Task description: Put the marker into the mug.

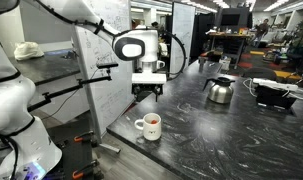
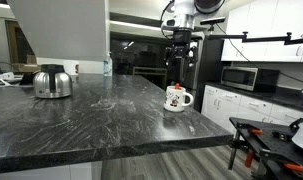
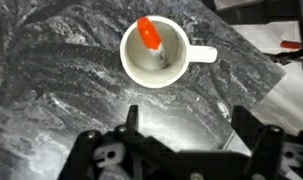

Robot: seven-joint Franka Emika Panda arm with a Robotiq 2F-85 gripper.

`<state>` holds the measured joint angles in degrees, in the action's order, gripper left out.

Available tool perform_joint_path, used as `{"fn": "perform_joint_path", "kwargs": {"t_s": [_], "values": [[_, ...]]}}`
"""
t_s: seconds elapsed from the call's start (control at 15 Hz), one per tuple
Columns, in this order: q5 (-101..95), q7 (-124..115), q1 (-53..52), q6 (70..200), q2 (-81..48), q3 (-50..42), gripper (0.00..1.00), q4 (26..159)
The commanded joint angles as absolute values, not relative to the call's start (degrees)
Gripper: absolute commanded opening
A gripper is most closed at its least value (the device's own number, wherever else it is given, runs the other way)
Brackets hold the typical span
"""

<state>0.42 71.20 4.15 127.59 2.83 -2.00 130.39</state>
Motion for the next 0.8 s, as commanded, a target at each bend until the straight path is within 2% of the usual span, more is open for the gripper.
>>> {"fn": "perform_joint_path", "kwargs": {"t_s": [0.0,0.73], "values": [[-5.25,65.26,2.65,119.73,4.09,-1.79,1.00,127.59],[-8.20,64.58,0.60,119.53,4.57,-1.66,1.00,124.50]]}}
